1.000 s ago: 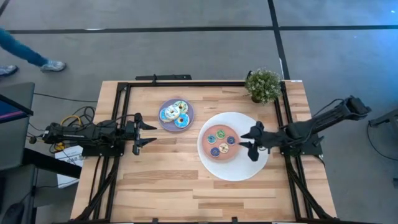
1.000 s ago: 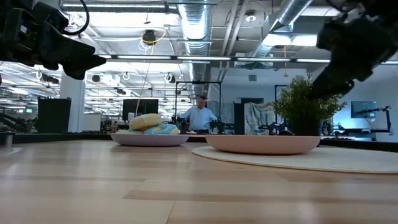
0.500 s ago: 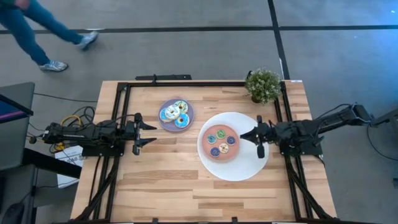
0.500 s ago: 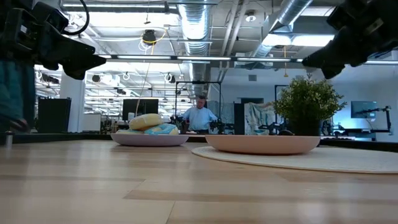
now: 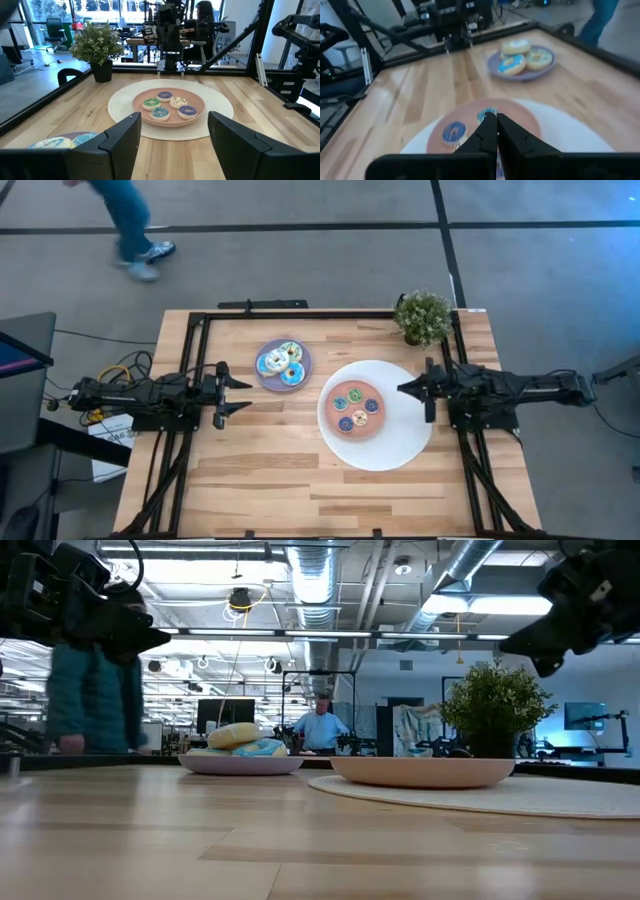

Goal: Pick & Place donuts
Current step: Return to Home Position

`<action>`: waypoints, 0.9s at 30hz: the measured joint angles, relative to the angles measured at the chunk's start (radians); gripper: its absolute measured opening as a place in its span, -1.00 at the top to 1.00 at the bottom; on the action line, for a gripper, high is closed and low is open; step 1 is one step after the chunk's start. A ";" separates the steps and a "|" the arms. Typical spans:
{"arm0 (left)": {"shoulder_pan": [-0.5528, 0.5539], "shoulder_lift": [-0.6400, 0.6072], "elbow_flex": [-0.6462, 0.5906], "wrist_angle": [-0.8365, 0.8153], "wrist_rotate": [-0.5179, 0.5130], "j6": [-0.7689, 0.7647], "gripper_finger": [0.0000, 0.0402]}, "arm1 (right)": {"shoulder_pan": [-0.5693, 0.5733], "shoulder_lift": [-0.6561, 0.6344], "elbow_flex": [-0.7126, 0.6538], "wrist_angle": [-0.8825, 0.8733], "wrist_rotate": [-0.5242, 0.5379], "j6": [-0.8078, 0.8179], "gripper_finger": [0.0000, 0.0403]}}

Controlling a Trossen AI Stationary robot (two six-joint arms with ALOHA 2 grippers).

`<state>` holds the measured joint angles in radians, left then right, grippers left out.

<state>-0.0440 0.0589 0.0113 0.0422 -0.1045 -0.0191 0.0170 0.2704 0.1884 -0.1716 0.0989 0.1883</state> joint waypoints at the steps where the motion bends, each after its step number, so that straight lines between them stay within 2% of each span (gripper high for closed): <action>1: 0.000 0.000 0.000 0.000 0.000 0.000 -0.12 | 0.000 -0.028 0.000 -0.041 -0.003 0.006 1.00; 5: 0.000 0.000 0.000 0.000 0.000 0.000 -0.12 | 0.003 -0.131 -0.001 -0.166 -0.022 0.022 1.00; 11: 0.000 0.000 0.000 0.000 0.000 0.000 -0.12 | 0.003 -0.216 -0.001 -0.143 -0.025 -0.051 1.00; 27: 0.000 0.000 0.000 0.000 0.000 0.000 -0.12 | 0.003 -0.216 -0.001 -0.195 -0.017 -0.065 0.99</action>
<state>-0.0440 0.0592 0.0113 0.0422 -0.1046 -0.0189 0.0196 0.0540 0.1879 -0.3668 0.0816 0.1231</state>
